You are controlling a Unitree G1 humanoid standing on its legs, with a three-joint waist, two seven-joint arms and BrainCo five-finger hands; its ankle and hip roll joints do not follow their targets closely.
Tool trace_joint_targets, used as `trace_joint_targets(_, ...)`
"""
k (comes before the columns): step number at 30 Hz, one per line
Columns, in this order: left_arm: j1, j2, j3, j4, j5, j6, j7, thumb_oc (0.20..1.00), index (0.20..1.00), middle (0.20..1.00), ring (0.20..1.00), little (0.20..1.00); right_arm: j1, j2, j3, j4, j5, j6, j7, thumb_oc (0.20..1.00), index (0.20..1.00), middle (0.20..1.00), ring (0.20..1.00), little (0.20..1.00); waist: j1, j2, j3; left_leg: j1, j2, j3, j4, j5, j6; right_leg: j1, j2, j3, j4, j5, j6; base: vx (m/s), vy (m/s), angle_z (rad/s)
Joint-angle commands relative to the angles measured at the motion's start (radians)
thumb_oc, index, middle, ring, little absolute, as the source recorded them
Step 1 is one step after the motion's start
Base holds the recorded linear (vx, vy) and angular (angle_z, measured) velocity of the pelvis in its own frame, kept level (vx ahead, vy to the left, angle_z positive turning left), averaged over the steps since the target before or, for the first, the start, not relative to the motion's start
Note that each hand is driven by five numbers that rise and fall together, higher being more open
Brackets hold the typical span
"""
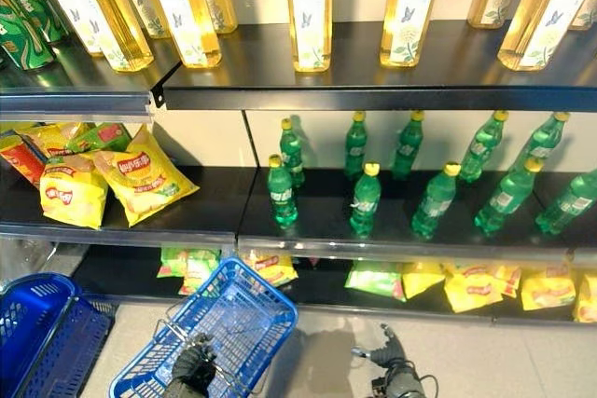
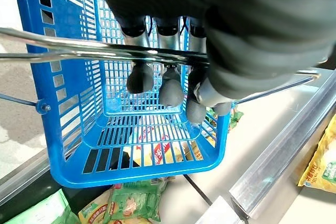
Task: Pick up the snacks into the basket
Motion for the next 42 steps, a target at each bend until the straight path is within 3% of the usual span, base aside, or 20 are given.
trace_joint_targets(1, -0.090, 0.050, -0.007, -0.131, 0.042, -0.073, -0.001, 0.200, 0.200, 0.200, 0.200, 0.200, -0.085, 0.019, 0.007, 0.001, -0.015, -0.012, -0.029, 1.000, 1.000, 1.000, 1.000, 1.000, 0.021, -0.073, 0.049, -0.025, -0.049, -0.011, 0.014, -0.003, 0.034, 0.035, -0.047, 0.011, 0.064, -0.035, 0.043, -0.06, 0.013, 0.01)
trace_joint_targets(7, -0.115, 0.071, -0.036, -0.275, 0.017, -0.096, 0.011, 0.200, 0.200, 0.200, 0.200, 0.200, -0.105, -0.003, -0.008, -0.093, 0.016, -0.022, -0.038, 1.000, 1.000, 1.000, 1.000, 1.000, 0.018, -0.072, 0.141, -0.206, -0.052, -0.038, 0.243, -0.056, 0.037, -0.107, -0.073, 0.008, 0.240, -0.089, 0.028, -0.19, 0.007, 0.09)
trace_joint_targets(9, -0.135, 0.077, -0.039, -0.331, -0.008, -0.104, 0.018, 0.200, 0.200, 0.200, 0.200, 0.200, -0.123, -0.012, -0.018, -0.121, 0.023, -0.027, -0.048, 1.000, 1.000, 1.000, 1.000, 1.000, 0.011, -0.066, 0.172, -0.314, -0.038, -0.047, 0.357, -0.084, 0.026, -0.219, -0.085, 0.003, 0.371, -0.120, 0.020, -0.19, -0.008, 0.29)
trace_joint_targets(14, -0.129, 0.077, -0.036, -0.380, -0.014, -0.103, 0.018, 0.200, 0.200, 0.200, 0.200, 0.200, -0.129, -0.024, -0.025, -0.195, 0.026, -0.034, -0.050, 1.000, 1.000, 1.000, 1.000, 1.000, 0.004, -0.054, 0.175, -0.437, -0.015, -0.055, 0.483, -0.120, 0.029, -0.346, -0.088, 0.013, 0.509, -0.158, 0.008, -0.13, -0.001, 0.17)
trace_joint_targets(18, -0.121, 0.073, -0.039, -0.423, -0.023, -0.099, 0.016, 0.200, 0.200, 0.200, 0.200, 0.200, -0.147, -0.061, -0.027, -0.369, 0.020, -0.046, -0.055, 1.000, 1.000, 1.000, 1.000, 1.000, 0.000, -0.047, 0.189, -0.540, 0.010, -0.060, 0.583, -0.150, 0.032, -0.462, -0.089, 0.020, 0.621, -0.197, -0.002, -0.07, -0.004, -0.05)
trace_joint_targets(30, -0.085, 0.078, -0.065, -0.496, -0.043, -0.110, 0.040, 0.200, 0.200, 0.200, 0.200, 0.200, -0.373, -0.107, -0.100, -0.621, 0.090, -0.110, -0.144, 1.000, 1.000, 1.000, 1.000, 1.000, 0.022, -0.036, 0.188, -0.665, 0.024, -0.074, 0.662, -0.174, 0.035, -0.594, -0.087, 0.026, 0.713, -0.234, -0.010, -0.02, -0.006, 0.00)
trace_joint_targets(42, -0.061, 0.102, -0.121, -0.513, -0.071, -0.096, 0.006, 0.200, 0.200, 0.200, 0.200, 0.200, -0.626, -0.192, -0.133, -0.558, 0.107, -0.112, -0.224, 1.000, 1.000, 1.000, 1.000, 1.000, 0.054, -0.032, 0.165, -0.676, 0.018, -0.083, 0.641, -0.165, 0.031, -0.607, -0.093, 0.016, 0.712, -0.235, -0.006, 0.02, -0.002, 0.04)
